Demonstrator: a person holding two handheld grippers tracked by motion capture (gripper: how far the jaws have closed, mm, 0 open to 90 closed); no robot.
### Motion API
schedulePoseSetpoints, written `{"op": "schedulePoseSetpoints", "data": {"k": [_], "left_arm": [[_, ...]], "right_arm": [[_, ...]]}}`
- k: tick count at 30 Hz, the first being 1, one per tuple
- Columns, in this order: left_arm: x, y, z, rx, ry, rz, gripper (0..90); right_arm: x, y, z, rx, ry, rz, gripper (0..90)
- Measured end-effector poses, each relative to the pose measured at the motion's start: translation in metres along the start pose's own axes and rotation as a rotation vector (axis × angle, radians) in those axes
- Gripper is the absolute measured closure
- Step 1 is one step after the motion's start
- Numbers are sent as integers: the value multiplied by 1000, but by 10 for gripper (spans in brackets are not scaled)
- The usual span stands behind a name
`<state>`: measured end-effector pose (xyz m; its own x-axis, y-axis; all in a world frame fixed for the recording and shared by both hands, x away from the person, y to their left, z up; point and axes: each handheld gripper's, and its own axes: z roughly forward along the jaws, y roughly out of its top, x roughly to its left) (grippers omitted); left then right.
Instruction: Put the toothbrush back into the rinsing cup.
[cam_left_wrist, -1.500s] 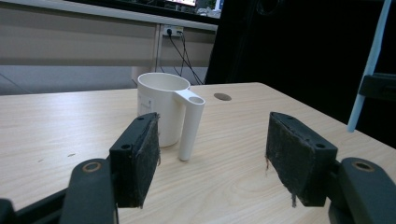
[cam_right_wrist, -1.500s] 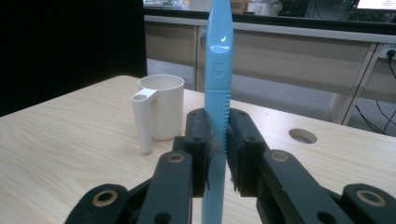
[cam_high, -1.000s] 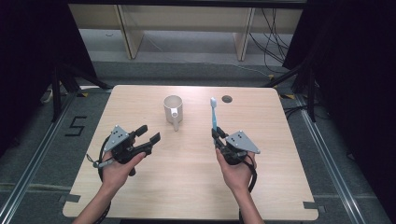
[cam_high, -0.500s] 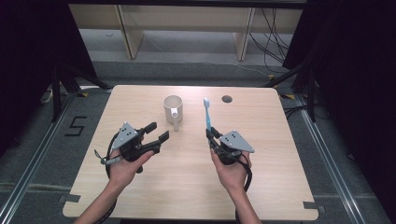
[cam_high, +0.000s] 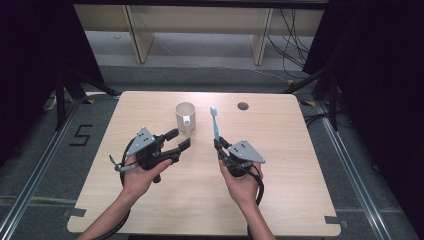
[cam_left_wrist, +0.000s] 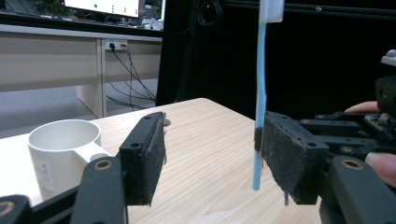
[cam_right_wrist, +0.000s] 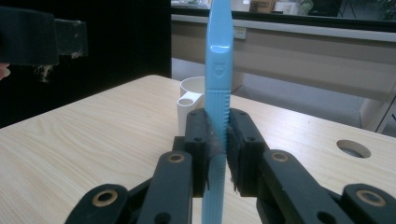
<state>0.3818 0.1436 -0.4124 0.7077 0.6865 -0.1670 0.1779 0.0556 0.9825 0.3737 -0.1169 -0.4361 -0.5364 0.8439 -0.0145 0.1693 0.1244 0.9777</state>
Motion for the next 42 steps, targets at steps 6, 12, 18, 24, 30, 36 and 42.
{"op": "schedulePoseSetpoints", "data": {"k": [6, 12, 18, 24, 30, 36, 42], "left_arm": [[-1, 4, 3, 7, -3, -24, 400], [1, 7, 7, -2, -23, 2, 415], [0, 10, 11, 6, -39, 1, 436], [-2, 11, 17, 18, -66, 6, 474], [-5, 13, 22, 20, -79, 8, 496], [-6, 13, 27, 31, -91, 0, 512], [-7, 11, 31, 46, -95, -4, 543]], "right_arm": [[4, -1, 1, 11, 8, 6, 796], [7, -4, 2, 15, 14, 3, 796], [11, -6, 7, 14, 29, -16, 797], [16, -5, 8, 9, 31, -23, 796], [21, -4, 11, 14, 57, -8, 797], [27, -3, 14, 14, 67, -13, 796], [30, -4, 17, 10, 78, -12, 797]]}}
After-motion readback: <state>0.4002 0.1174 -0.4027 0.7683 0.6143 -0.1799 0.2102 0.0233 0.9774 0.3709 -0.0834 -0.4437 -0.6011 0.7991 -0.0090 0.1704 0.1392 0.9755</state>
